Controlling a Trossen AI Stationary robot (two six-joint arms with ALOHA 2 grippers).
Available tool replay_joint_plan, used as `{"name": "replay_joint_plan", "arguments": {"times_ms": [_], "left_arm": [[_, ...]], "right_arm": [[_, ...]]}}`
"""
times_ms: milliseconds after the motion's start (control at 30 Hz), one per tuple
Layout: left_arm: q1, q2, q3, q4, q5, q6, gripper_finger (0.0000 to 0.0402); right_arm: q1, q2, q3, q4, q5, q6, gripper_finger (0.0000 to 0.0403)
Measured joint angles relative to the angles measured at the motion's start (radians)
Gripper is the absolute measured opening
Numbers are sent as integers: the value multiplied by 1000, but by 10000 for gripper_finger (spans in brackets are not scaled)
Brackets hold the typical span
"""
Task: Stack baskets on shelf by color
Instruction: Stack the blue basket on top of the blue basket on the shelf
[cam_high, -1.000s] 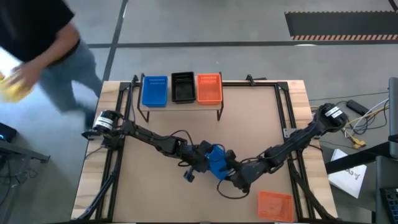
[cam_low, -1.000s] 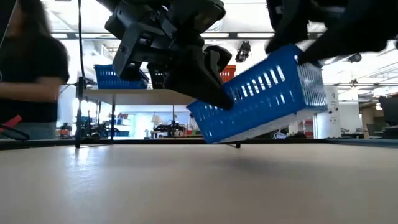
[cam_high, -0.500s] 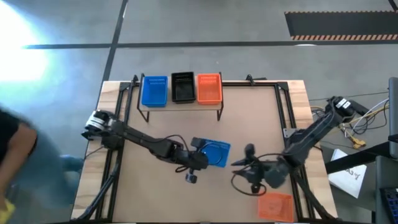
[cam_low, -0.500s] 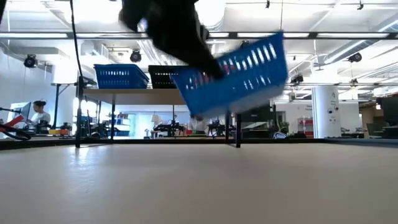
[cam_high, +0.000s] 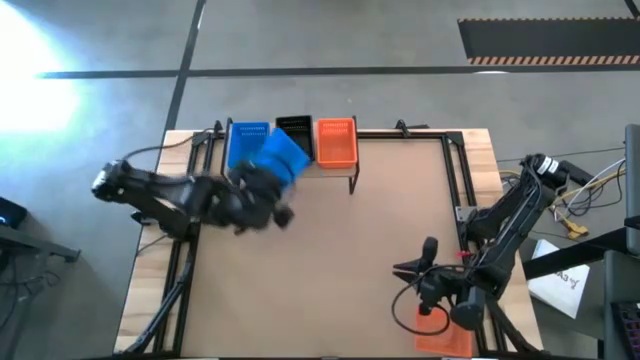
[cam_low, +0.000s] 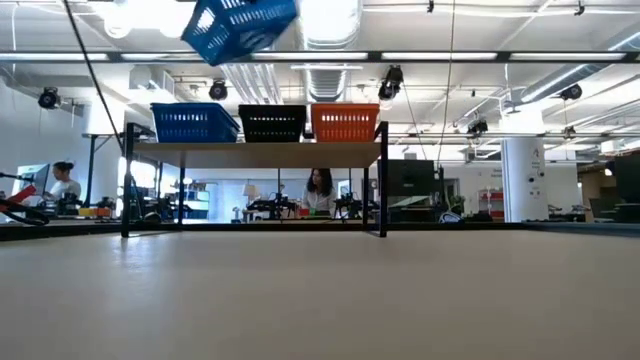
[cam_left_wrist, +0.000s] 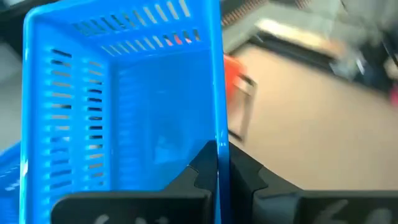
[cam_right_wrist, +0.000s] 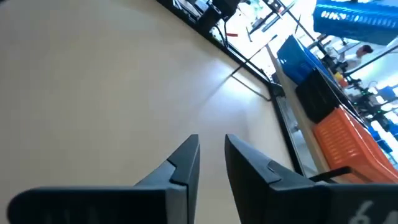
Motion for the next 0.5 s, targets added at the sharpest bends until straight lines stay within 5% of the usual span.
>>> {"name": "replay_joint_plan", "arguments": {"times_ms": [233, 500], "left_arm": [[256, -94, -7, -87, 13, -30, 0], [512, -23, -9, -164, 203, -30, 0]], "right_arm": [[0, 5, -18, 0, 1, -2, 53], [-1, 3, -40, 0, 10, 32, 52]]}}
